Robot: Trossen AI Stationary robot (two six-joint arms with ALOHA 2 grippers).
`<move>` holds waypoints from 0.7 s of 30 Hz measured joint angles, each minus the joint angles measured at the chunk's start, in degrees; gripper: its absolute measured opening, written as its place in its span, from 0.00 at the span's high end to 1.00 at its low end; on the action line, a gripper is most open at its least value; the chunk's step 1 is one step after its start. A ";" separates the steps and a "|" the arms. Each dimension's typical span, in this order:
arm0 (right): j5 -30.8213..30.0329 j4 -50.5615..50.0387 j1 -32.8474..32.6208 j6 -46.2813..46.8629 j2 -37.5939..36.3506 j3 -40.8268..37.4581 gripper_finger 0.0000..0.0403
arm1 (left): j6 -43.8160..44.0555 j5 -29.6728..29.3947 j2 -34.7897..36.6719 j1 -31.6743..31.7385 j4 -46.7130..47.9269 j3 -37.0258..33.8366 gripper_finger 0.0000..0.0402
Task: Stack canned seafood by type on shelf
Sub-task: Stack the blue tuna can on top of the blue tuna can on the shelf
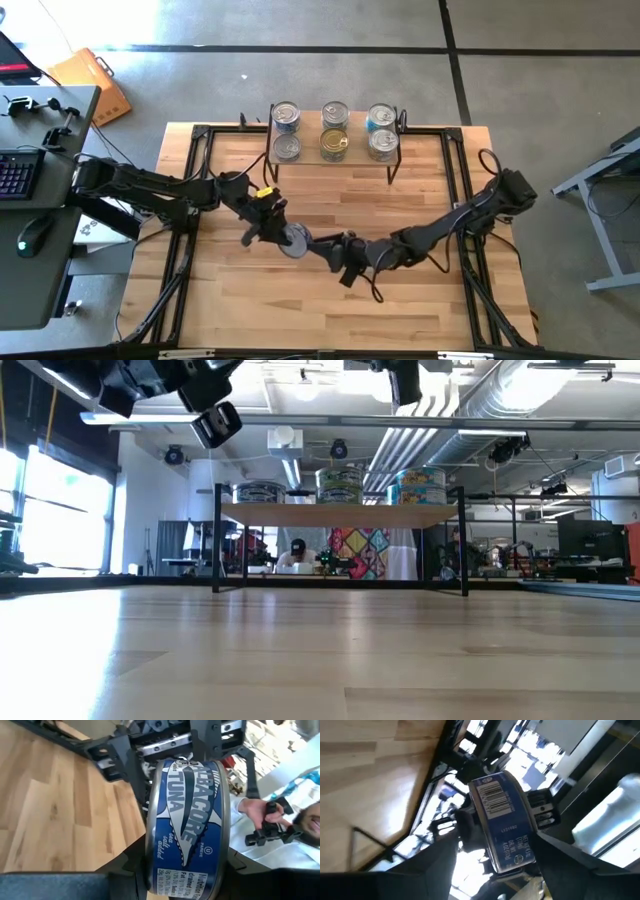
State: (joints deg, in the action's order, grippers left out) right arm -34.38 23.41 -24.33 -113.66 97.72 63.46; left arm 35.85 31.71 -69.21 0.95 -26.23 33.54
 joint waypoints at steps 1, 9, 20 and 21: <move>-1.46 -0.70 -0.65 1.84 -0.07 0.00 0.38 | 0.18 -0.49 -0.02 0.00 0.31 0.00 0.68; -6.58 -8.63 -1.95 10.80 -0.97 0.13 0.38 | 4.48 -3.96 -0.20 0.15 2.62 0.07 0.68; -6.59 -10.32 -3.09 12.53 -0.86 0.33 0.30 | 5.90 -9.71 -0.20 0.88 6.38 0.24 0.68; -7.76 -10.32 -3.40 12.58 -0.86 0.31 0.30 | 5.89 -8.87 -0.15 0.86 7.02 0.24 0.68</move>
State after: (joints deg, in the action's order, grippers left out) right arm -42.14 13.09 -27.74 -101.08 96.86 63.77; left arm 41.73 22.84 -69.36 1.81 -19.21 33.78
